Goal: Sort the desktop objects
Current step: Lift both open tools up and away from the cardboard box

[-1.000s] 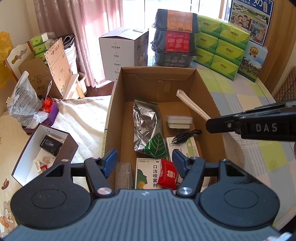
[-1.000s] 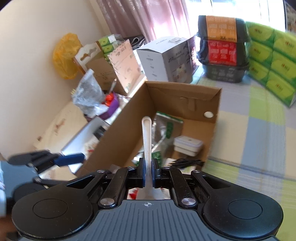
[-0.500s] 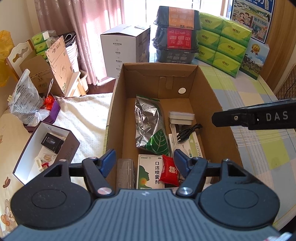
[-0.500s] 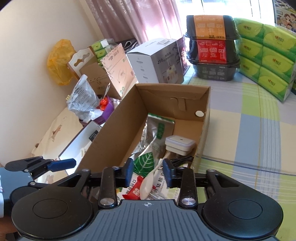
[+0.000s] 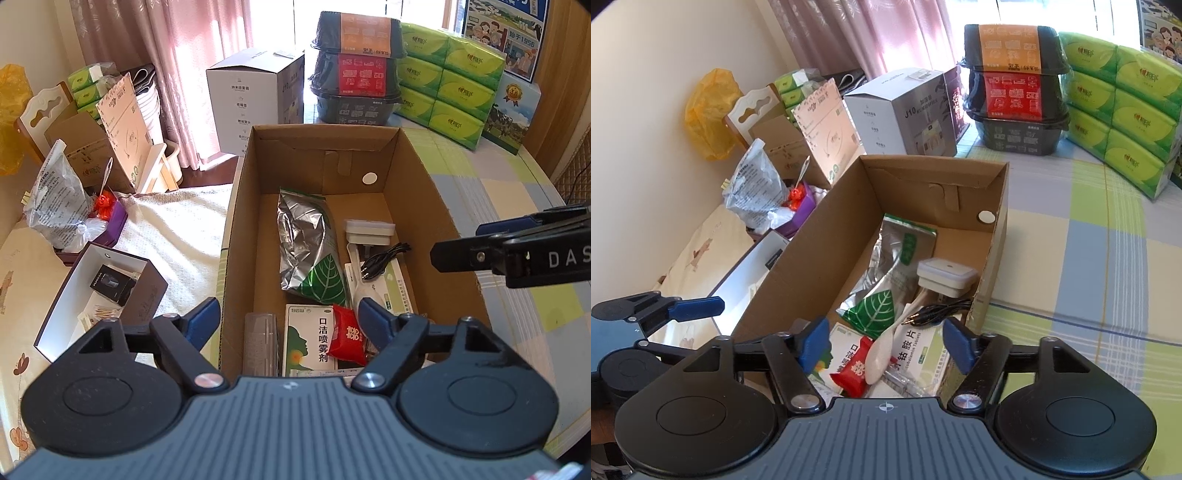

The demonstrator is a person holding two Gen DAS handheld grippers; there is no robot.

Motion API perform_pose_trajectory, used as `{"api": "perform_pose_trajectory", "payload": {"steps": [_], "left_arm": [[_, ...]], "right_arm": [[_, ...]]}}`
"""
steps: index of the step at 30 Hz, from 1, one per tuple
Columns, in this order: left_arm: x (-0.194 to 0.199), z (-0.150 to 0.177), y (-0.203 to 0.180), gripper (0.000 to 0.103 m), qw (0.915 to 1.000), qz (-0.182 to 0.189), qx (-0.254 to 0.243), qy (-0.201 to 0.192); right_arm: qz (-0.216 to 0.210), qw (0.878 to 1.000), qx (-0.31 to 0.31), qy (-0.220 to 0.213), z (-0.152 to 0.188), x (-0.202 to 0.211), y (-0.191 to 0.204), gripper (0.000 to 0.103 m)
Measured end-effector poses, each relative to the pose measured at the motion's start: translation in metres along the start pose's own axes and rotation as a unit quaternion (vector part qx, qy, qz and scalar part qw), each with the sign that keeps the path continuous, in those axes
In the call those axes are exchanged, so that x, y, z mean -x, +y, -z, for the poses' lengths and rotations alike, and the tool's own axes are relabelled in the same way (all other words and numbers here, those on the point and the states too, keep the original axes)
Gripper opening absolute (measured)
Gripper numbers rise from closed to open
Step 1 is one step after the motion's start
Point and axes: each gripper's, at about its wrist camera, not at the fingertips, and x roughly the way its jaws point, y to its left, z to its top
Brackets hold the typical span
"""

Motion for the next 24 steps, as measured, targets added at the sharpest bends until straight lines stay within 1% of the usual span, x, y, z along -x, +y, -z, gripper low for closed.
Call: {"api": "perform_pose_trajectory", "payload": {"steps": [2, 4, 6, 9, 10, 11, 14, 15, 19, 24], "left_arm": [[0.001, 0.001, -0.001, 0.085, 1.0000, -0.001, -0.004, 0.000], [0.003, 0.002, -0.001, 0.086, 1.0000, -0.003, -0.008, 0.001], [0.003, 0.002, -0.002, 0.089, 0.9999, -0.004, -0.011, 0.003], [0.005, 0.004, -0.004, 0.093, 0.9999, -0.005, -0.016, 0.002], [0.006, 0.004, -0.004, 0.095, 0.9998, -0.007, -0.017, 0.002], [0.006, 0.004, -0.005, 0.097, 0.9998, -0.008, -0.018, 0.001], [0.007, 0.005, -0.006, 0.099, 0.9998, -0.010, -0.020, 0.001], [0.008, 0.006, -0.006, 0.102, 0.9997, -0.011, -0.020, 0.000], [0.009, 0.009, -0.010, 0.102, 0.9991, -0.024, -0.035, -0.003], [0.010, 0.013, -0.010, 0.102, 0.9992, -0.028, -0.027, -0.002]], "right_arm": [[0.002, 1.000, 0.001, -0.001, 0.001, 0.001, 0.001, 0.074], [0.004, 1.000, 0.003, -0.002, 0.002, 0.002, 0.001, 0.080], [0.007, 1.000, 0.005, -0.002, 0.003, 0.002, 0.000, 0.089], [0.016, 1.000, 0.004, -0.003, 0.004, 0.003, -0.002, 0.099], [0.019, 1.000, 0.003, -0.002, 0.005, 0.003, -0.003, 0.100], [0.021, 1.000, 0.002, 0.000, 0.006, 0.003, -0.004, 0.101], [0.028, 1.000, 0.001, 0.009, 0.008, 0.002, -0.006, 0.101], [0.031, 0.999, 0.002, 0.011, 0.009, 0.002, -0.007, 0.101], [0.042, 0.999, 0.005, 0.019, 0.012, 0.003, -0.010, 0.101], [0.047, 0.999, 0.000, 0.025, 0.017, 0.004, -0.015, 0.101]]}}
